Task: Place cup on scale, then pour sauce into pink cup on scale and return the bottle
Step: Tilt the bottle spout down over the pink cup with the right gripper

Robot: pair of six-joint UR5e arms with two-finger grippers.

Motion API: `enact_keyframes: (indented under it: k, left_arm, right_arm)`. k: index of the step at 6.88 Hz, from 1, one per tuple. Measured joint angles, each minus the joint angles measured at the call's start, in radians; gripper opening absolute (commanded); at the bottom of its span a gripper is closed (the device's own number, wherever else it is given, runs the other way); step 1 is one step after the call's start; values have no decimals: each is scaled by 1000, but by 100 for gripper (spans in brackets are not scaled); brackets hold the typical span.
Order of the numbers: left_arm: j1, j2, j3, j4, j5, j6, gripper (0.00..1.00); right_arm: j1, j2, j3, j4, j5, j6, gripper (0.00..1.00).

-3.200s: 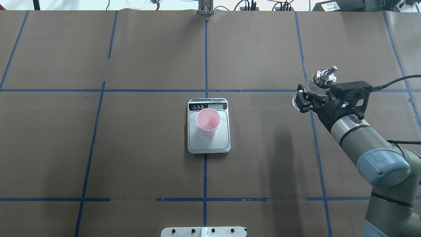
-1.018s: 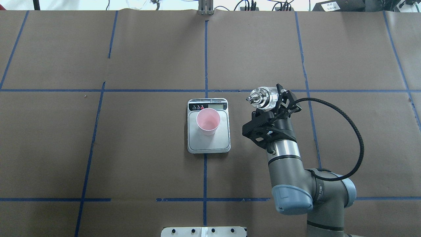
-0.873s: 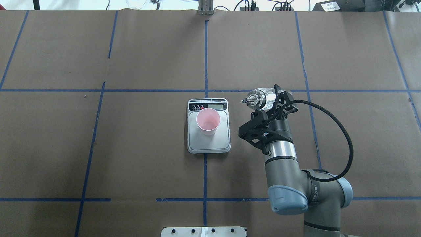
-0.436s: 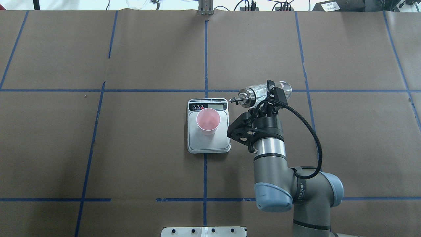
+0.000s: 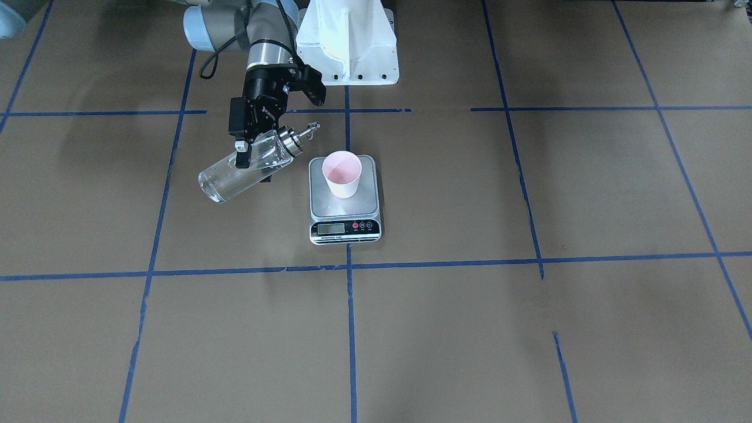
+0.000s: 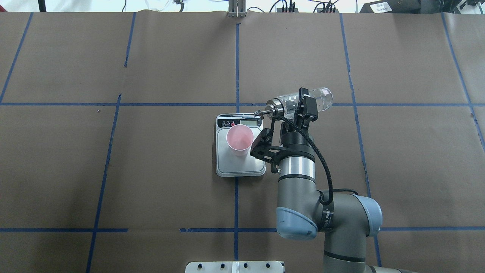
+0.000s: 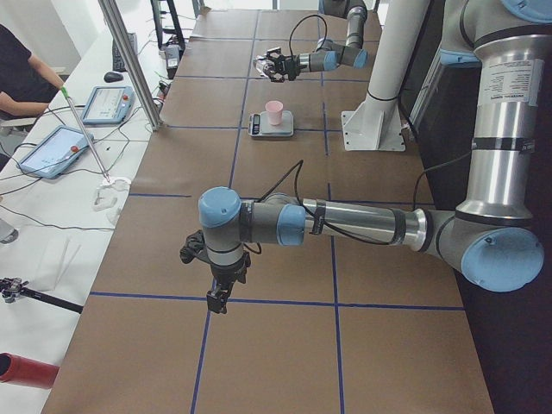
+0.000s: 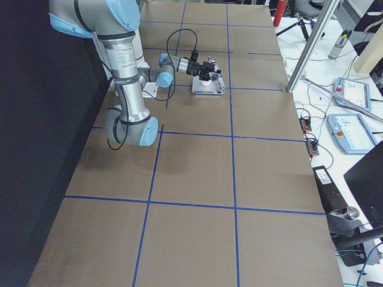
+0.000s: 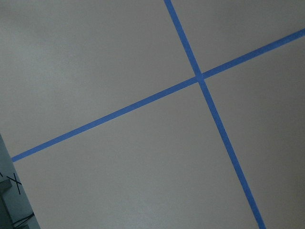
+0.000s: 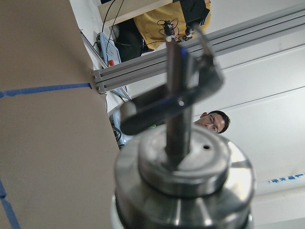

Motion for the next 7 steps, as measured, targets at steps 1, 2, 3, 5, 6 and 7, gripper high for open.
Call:
enact_keyframes:
  k: [1,2,3,5,6,7]
  left_arm:
    - [0,0,1,1,1,0,100]
    - [0,-1,1,1,1,-1,100]
    - [-1,-3,4,2,2,-1,100]
    - [-1,-12,16,3,2,-2,100]
    - [-1,-14,19,3,2,-2,100]
    - [-1,-15,20,4,2,-2,100]
  right_arm:
    - [1,3,-31,-8,-30,-2,0]
    - [2,3,-50,-12,-58,-26,0]
    - [2,4,-63,-14,-85,-77,0]
    - [3,4,-75,-16,-136,-196,0]
    - [3,5,-78,-16,-153,-228,0]
    - [2,5,-84,-15,-168,-241,0]
